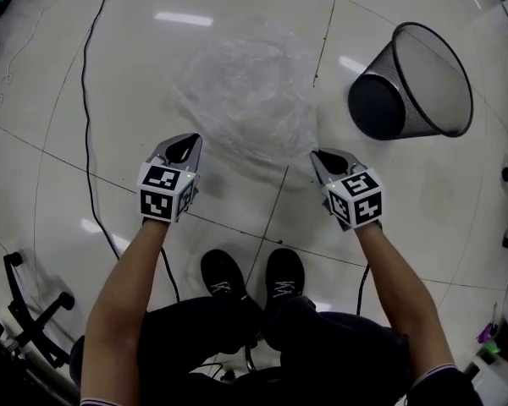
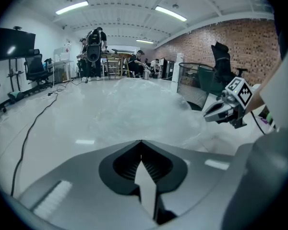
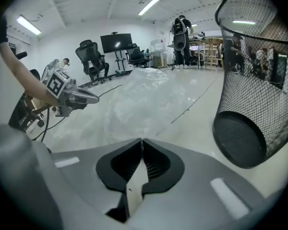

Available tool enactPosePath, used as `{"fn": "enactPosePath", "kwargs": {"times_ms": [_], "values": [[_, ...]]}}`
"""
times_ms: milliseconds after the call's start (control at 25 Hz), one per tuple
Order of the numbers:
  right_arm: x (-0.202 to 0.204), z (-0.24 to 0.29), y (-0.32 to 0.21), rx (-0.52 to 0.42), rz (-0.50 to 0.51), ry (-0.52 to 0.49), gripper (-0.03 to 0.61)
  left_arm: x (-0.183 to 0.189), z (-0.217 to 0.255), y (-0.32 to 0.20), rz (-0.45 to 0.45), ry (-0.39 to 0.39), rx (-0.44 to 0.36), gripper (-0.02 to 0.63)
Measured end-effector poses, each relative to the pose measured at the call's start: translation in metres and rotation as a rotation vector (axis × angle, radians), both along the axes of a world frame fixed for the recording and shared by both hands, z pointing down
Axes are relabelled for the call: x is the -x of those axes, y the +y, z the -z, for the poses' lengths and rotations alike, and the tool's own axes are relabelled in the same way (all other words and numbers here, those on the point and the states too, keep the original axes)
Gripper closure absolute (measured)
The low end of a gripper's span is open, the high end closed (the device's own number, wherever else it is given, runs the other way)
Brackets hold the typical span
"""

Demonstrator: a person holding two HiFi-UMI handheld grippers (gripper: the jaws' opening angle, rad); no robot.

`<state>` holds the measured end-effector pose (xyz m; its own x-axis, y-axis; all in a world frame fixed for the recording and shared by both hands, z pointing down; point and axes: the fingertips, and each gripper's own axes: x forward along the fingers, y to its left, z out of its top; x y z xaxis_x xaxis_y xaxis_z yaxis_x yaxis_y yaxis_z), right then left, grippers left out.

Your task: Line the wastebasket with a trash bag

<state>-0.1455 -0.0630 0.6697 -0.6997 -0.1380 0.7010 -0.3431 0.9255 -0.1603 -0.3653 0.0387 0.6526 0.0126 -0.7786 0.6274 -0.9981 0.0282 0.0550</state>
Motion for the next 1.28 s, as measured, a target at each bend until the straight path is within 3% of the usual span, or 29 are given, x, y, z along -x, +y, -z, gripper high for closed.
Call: {"fn": "enactPosePath", "kwargs": {"times_ms": [160, 480, 680, 760, 920, 1040, 1280], "values": [[-0.014, -0.001, -0.018, -0.010, -0.052, 0.016, 0.575, 0.026, -0.007, -0.003, 0.054, -0.032, 0.016, 0.585], [-0.030, -0.002, -0.036, -0.032, -0.089, 0.056, 0.575, 0.057, -0.017, -0.020, 0.089, -0.058, 0.034, 0.424], [-0.044, -0.006, -0.047, -0.043, -0.115, 0.094, 0.576, 0.056, -0.025, -0.038, -0.019, -0.065, 0.067, 0.306], [-0.048, -0.008, -0.049, -0.046, -0.118, 0.108, 0.575, 0.054, -0.031, -0.044, -0.073, -0.057, 0.092, 0.298], [-0.057, -0.009, -0.052, -0.044, -0.132, 0.121, 0.575, 0.045, -0.035, -0.050, -0.135, -0.023, 0.112, 0.342], [-0.060, -0.006, -0.054, -0.046, -0.144, 0.113, 0.576, 0.038, -0.029, -0.053, -0.175, -0.040, 0.100, 0.595], [-0.056, 0.019, -0.049, -0.071, -0.144, 0.059, 0.576, 0.026, 0.011, -0.055, -0.280, -0.076, 0.081, 0.601]]}}
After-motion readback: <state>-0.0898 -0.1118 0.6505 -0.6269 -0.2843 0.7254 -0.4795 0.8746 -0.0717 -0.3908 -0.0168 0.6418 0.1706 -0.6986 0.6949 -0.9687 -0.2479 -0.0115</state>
